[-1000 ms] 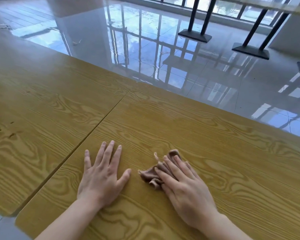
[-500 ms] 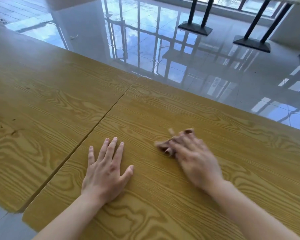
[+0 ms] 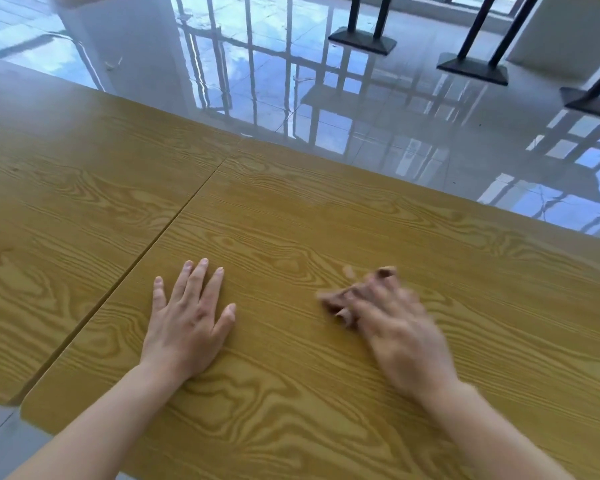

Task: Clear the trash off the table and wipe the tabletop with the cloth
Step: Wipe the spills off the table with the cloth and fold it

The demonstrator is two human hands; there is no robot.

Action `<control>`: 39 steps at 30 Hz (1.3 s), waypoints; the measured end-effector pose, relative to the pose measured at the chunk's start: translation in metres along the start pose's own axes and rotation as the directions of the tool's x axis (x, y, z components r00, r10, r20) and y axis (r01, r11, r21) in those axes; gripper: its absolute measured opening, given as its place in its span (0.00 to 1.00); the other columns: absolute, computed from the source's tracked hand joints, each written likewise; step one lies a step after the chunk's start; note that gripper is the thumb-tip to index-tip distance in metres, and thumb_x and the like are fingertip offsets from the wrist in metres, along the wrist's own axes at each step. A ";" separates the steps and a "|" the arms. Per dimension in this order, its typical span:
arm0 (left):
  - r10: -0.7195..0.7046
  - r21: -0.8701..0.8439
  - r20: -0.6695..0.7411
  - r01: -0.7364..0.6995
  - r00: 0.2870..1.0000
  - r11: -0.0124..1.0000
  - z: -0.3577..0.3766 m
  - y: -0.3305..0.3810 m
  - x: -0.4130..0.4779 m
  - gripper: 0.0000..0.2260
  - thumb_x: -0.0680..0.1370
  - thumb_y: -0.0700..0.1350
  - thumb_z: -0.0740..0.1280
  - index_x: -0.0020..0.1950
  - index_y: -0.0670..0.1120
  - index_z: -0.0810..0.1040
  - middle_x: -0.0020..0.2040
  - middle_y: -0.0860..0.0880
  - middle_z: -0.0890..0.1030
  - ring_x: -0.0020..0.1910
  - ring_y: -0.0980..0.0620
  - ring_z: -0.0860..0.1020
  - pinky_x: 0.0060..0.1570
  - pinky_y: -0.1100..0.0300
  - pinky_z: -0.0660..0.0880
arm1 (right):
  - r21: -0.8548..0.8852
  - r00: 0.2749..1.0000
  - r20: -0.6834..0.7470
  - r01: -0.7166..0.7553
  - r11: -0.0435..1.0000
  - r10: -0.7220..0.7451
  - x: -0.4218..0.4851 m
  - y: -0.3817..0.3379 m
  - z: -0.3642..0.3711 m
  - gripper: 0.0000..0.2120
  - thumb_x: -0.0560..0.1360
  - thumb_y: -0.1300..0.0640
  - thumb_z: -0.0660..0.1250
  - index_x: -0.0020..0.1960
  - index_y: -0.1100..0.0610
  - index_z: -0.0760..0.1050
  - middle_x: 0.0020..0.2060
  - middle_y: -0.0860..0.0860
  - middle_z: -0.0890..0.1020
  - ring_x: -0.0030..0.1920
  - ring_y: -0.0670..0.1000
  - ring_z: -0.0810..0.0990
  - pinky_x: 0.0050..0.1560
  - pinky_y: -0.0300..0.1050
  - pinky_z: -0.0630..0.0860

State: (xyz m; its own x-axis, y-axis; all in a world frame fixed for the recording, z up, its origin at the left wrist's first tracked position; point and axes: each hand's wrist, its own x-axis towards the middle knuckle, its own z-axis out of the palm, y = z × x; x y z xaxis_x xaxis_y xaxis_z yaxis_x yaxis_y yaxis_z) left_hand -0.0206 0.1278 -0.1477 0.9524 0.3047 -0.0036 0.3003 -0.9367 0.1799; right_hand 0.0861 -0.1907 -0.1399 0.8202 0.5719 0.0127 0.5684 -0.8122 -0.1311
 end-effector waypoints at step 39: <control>0.090 -0.333 0.026 -0.076 0.996 0.940 0.013 0.141 -0.046 0.32 0.75 0.62 0.46 0.77 0.53 0.62 0.79 0.51 0.58 0.78 0.57 0.47 0.75 0.45 0.36 | 0.058 1.000 -0.029 0.007 0.998 -0.005 -0.127 0.042 -0.005 0.21 0.83 0.45 0.53 0.75 0.41 0.63 0.77 0.46 0.60 0.79 0.51 0.52 0.74 0.54 0.56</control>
State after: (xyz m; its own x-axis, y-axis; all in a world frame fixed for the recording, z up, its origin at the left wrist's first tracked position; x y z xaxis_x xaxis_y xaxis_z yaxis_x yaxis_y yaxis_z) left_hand -0.0215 -0.0205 -0.1355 0.9765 0.2149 -0.0132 0.1929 -0.8460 0.4971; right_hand 0.0061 -0.2979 -0.1424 0.8187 0.5727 0.0424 0.5695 -0.8002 -0.1879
